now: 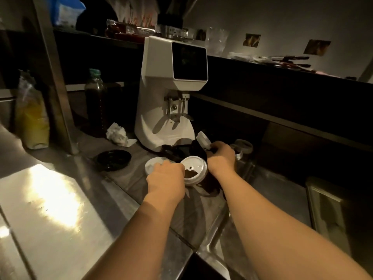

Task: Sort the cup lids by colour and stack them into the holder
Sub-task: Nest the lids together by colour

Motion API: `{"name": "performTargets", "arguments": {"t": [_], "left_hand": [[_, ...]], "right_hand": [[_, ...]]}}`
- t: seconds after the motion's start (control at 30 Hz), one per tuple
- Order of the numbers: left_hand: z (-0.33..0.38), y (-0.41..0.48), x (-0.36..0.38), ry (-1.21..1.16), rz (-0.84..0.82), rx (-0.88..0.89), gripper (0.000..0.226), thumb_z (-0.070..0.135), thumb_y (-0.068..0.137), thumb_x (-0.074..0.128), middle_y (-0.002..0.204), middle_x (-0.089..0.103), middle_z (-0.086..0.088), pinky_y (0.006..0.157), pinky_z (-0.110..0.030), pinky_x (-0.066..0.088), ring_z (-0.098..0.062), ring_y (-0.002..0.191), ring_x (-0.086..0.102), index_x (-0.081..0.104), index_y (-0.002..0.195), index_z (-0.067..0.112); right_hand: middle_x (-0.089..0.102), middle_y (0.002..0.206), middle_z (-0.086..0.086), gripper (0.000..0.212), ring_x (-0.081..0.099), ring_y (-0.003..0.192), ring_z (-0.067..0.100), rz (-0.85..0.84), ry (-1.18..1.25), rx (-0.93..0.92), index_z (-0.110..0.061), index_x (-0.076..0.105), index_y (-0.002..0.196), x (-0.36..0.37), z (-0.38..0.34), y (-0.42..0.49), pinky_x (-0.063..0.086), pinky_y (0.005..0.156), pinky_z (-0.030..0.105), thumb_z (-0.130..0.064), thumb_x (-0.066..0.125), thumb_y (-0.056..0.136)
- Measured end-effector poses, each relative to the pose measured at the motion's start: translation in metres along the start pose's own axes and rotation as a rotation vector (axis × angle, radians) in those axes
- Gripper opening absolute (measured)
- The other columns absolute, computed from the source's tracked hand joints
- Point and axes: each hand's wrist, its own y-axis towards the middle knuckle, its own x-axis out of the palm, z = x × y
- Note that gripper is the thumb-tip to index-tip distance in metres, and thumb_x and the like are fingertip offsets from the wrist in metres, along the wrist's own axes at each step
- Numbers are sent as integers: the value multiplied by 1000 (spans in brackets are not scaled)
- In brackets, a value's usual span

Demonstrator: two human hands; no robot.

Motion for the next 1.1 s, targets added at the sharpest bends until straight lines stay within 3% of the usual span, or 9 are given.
{"name": "performTargets", "arguments": {"t": [0.17,0.33,0.4,0.5,0.63,0.77,0.9,1.0,1.1], "left_hand": [[-3,-3,-12,15,73,56,34,28,94,62,118,52,2,90,-40,49,-26,117,46,60,123,45],[4,-14,-29,-61,87,152,25,31,100,54,111,49,3,89,-42,49,-24,111,46,60,121,42],[8,-19,-36,-152,106,180,24,29,102,49,113,53,0,88,-45,51,-25,105,51,60,122,37],[22,-30,-38,-305,128,231,23,21,102,50,114,57,-7,84,-45,53,-28,98,56,61,120,29],[57,-62,-34,-699,99,242,4,21,102,53,89,57,3,73,-40,50,-20,80,55,56,103,24],[102,-107,-37,-1183,-70,196,14,17,104,52,88,62,-5,53,-36,57,-24,71,62,61,100,28],[137,-161,-43,-1554,-286,181,29,14,107,41,108,75,-4,67,-38,62,-20,93,74,63,120,28],[150,-187,-42,-1856,-482,221,42,21,104,34,114,73,-16,82,-45,58,-28,98,72,75,114,16],[159,-207,-40,-1986,-516,205,46,39,104,37,117,72,-18,93,-49,53,-31,108,70,75,115,14]], "right_hand": [[65,105,2,19,61,96,20,70,226,-12,-17,66,113,-44,8,-30,45,79,29,-9,59,98],[61,101,-5,15,59,86,12,112,528,188,-23,61,115,-85,21,-60,53,78,33,-23,59,101],[63,101,-4,17,64,82,15,108,628,248,-23,60,118,-97,33,-75,61,77,37,-22,59,101],[68,101,3,18,66,76,15,115,823,321,-14,60,120,-115,46,-99,58,61,27,-15,57,102],[71,92,5,12,64,67,12,141,928,317,-13,66,108,-139,50,-134,54,58,25,-12,56,102],[71,90,-2,11,67,74,7,309,713,127,-21,68,101,-163,50,-171,57,66,23,-19,57,102],[65,93,-10,9,62,87,3,375,328,-193,-26,65,100,-187,52,-208,54,74,17,-20,58,101],[63,100,-9,14,59,95,6,421,112,-335,-20,66,106,-202,63,-226,54,82,17,-10,58,99],[62,104,-9,20,58,100,8,387,13,-400,-19,67,109,-217,71,-242,54,88,18,-5,59,97]]}}
